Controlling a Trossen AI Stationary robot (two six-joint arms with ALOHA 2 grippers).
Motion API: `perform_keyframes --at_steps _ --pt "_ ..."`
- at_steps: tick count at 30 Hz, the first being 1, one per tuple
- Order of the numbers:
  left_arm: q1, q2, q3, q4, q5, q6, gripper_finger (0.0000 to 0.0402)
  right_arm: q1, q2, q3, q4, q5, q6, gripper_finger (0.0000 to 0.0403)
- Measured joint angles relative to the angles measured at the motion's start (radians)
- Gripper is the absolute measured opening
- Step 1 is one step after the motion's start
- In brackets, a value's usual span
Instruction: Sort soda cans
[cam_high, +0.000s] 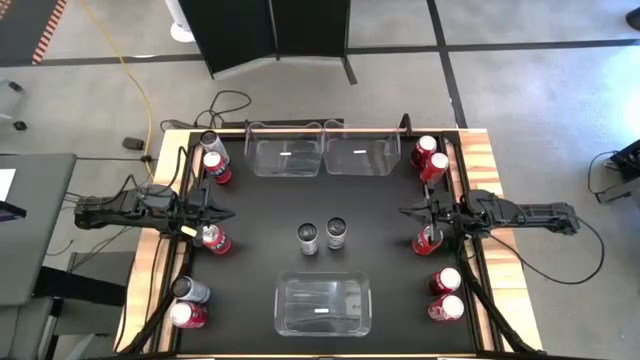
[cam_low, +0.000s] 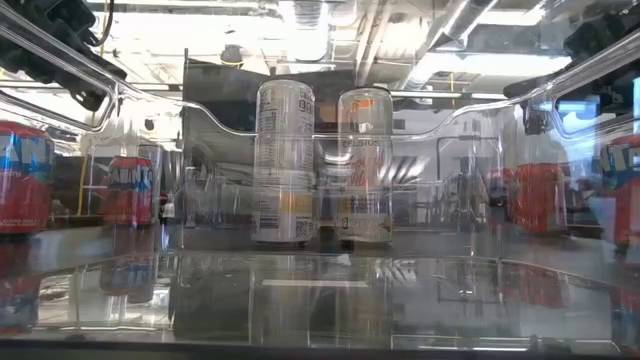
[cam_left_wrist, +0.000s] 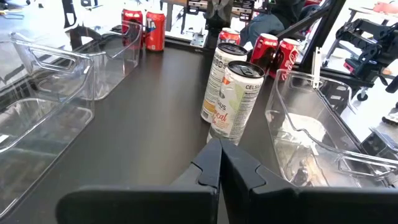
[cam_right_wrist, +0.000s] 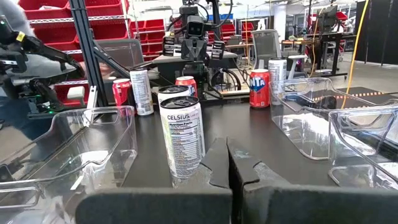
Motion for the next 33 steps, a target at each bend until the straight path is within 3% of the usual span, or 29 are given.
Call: perform_keyframes --at_steps 27,30,33 --pt "0.000 0.000 0.000 0.000 0.000 0.002 0.0000 0.000 0.000 0.000 0.000 0.000 0.000 0.0000" --pt "0.000 0.001 0.000 0.020 -0.036 0.156 0.0000 0.000 0.000 0.000 0.000 0.000 0.000 0.0000" --pt "0.000 0.001 0.000 0.024 -0.040 0.186 0.0000 0.000 0.000 0.000 0.000 0.000 0.000 0.0000"
